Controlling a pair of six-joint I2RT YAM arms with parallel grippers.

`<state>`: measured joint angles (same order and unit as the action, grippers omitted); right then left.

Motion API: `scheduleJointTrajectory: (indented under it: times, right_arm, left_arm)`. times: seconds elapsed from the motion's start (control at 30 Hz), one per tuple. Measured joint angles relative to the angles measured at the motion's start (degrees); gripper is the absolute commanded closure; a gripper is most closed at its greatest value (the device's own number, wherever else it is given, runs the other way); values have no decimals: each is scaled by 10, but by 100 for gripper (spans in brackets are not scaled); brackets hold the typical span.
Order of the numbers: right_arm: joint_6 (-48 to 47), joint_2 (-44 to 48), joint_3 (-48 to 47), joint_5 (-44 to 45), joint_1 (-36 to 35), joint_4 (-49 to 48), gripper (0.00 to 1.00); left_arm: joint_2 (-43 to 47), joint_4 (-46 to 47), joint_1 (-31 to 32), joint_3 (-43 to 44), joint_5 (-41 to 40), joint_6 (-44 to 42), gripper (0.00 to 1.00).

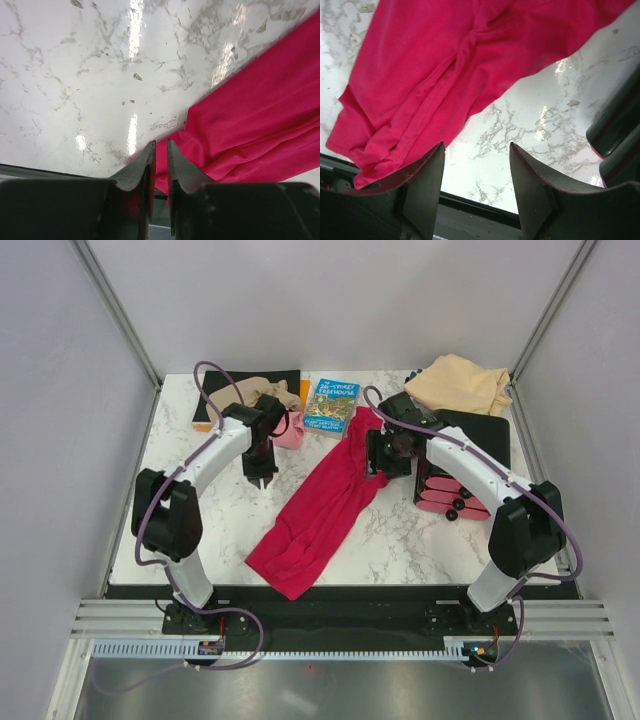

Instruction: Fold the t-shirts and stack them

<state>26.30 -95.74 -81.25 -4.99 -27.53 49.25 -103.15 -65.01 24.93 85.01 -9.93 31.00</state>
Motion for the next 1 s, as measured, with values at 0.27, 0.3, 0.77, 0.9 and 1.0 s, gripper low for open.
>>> scheduleJointTrajectory:
  times: [0.27,0.3,0.77,0.9,1.0]
  right_arm:
    - [-2,21,22,-24,-2,-22,38]
    - [-2,21,22,-22,-2,-23,38]
    - [-19,-129,-170,52,-4,-6,38]
    - [-21,-180,-213,86,-4,-5,38]
    - [-21,-226,-240,110,-4,-6,38]
  left_arm:
    - [23,30,-14,4,25,8,80]
    - [23,34,-14,-1,31,6,80]
    - [23,72,15,-112,80,-40,78]
    - [19,87,37,-113,96,-60,79]
    - [-1,95,52,-112,101,-73,79]
